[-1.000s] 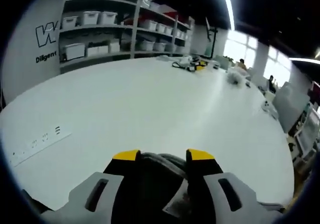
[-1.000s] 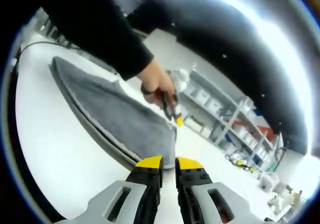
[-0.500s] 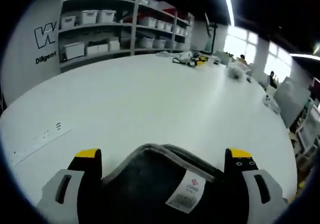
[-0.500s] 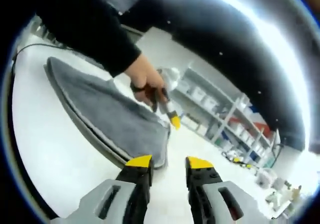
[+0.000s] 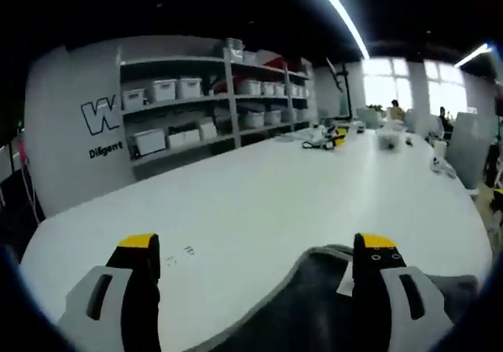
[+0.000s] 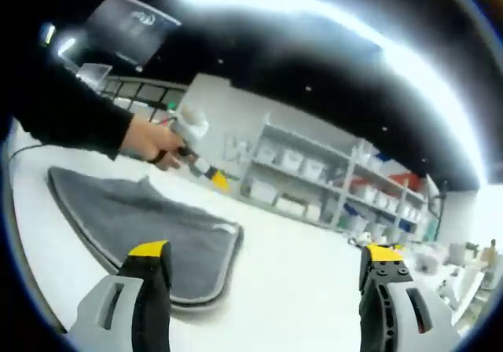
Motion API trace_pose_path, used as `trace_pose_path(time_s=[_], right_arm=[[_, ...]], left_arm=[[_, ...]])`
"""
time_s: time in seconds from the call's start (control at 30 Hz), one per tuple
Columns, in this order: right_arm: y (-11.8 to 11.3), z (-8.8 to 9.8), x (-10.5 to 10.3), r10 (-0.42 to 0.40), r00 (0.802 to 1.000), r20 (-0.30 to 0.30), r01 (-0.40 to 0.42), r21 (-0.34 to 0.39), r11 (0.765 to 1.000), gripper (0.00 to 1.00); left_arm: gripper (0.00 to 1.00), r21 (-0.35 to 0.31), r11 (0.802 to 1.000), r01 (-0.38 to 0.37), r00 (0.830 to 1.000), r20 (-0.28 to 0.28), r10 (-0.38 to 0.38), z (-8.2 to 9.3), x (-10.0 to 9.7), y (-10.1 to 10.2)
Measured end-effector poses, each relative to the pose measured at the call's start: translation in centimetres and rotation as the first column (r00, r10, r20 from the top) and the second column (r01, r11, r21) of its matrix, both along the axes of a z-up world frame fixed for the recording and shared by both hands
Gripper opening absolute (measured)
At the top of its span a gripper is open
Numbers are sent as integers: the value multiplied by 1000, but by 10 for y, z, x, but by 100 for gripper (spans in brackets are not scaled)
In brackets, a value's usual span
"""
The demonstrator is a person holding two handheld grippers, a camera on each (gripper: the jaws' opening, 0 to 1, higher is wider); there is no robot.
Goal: Open the folded towel by lifting each exposed corner and separating the folded layers until the towel lies flat within the target outline without major curled edges
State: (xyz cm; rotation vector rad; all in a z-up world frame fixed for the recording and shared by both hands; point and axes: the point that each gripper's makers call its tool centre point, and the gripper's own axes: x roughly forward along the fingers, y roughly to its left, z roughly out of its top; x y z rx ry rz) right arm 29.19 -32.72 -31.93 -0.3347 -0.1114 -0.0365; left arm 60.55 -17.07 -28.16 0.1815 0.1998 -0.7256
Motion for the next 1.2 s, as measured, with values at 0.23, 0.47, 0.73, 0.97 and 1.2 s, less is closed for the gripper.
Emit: trace_pose_path(time_s=[0.23,0.47,0.73,0.97,1.2], right_arm=[[3,27,-1,64,998,0,-64,87,994,100],[9,43,3,111,993,-28,-108,75,991,100],[44,54,7,224,973,-61,-215,120,969,100],[68,59,8,271,958,-95,-256,144,956,100],[77,58,7,280,952,-124,-266,115,957,100]], left_arm=[[100,-8,992,-123,990,72,124,35,-35,76],[100,-127,975,-181,977,87,193,61,-84,153],[100,-121,960,-253,954,134,269,55,-139,241],[100,-163,956,-243,959,107,262,40,-191,274],[100,-156,953,-260,959,76,274,21,-222,292]])
